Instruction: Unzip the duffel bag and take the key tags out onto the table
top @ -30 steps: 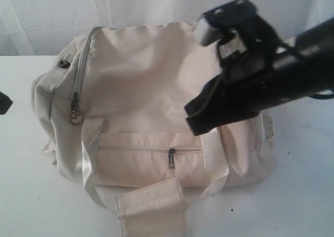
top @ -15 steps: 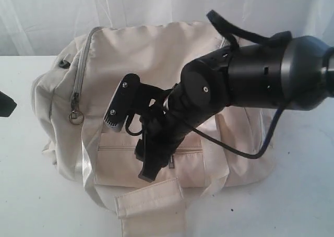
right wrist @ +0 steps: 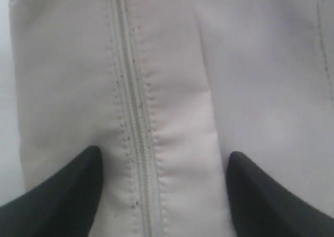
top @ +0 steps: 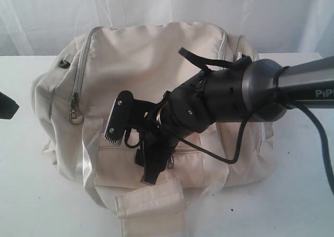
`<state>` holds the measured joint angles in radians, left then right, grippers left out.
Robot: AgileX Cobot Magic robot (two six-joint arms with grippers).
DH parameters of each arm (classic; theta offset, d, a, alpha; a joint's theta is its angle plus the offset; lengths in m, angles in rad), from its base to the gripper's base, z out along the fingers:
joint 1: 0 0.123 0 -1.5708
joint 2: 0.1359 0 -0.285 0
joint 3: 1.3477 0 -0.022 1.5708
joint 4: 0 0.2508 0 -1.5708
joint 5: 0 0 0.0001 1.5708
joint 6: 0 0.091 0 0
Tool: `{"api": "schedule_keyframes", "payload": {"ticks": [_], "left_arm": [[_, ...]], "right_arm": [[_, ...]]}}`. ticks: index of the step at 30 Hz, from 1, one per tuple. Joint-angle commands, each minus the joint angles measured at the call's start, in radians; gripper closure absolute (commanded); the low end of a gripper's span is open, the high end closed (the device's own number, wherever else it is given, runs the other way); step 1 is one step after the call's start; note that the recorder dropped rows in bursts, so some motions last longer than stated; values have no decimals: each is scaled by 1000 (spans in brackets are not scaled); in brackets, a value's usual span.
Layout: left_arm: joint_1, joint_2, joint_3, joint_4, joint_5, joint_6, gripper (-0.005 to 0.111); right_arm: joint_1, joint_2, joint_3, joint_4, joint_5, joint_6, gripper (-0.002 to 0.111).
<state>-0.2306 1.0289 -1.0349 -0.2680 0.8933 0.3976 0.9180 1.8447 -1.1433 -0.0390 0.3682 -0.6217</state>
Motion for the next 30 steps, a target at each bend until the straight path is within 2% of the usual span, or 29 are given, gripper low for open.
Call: {"api": "schedule_keyframes", "payload": {"ticks": [1, 4, 5, 14, 24, 30], "left_arm": [[-4, -4, -8, -20, 19, -1, 107], [-4, -4, -8, -19, 17, -1, 107], [-4, -4, -8, -19, 17, -1, 107], [-4, -4, -8, -19, 15, -1, 107], [-4, -4, -8, -16, 31, 3, 107], [-4, -4, -8, -17, 46, 9, 107]], "right_arm": [[3, 11, -5, -10, -4, -2, 75], [3, -5, -7, -10, 38, -2, 105], [3, -12, -7, -10, 59, 5, 108], [18, -113, -7, -3, 272, 79, 108], [175, -168, -7, 26, 534, 164, 108], [204, -191, -7, 39, 597, 235, 108]]}}
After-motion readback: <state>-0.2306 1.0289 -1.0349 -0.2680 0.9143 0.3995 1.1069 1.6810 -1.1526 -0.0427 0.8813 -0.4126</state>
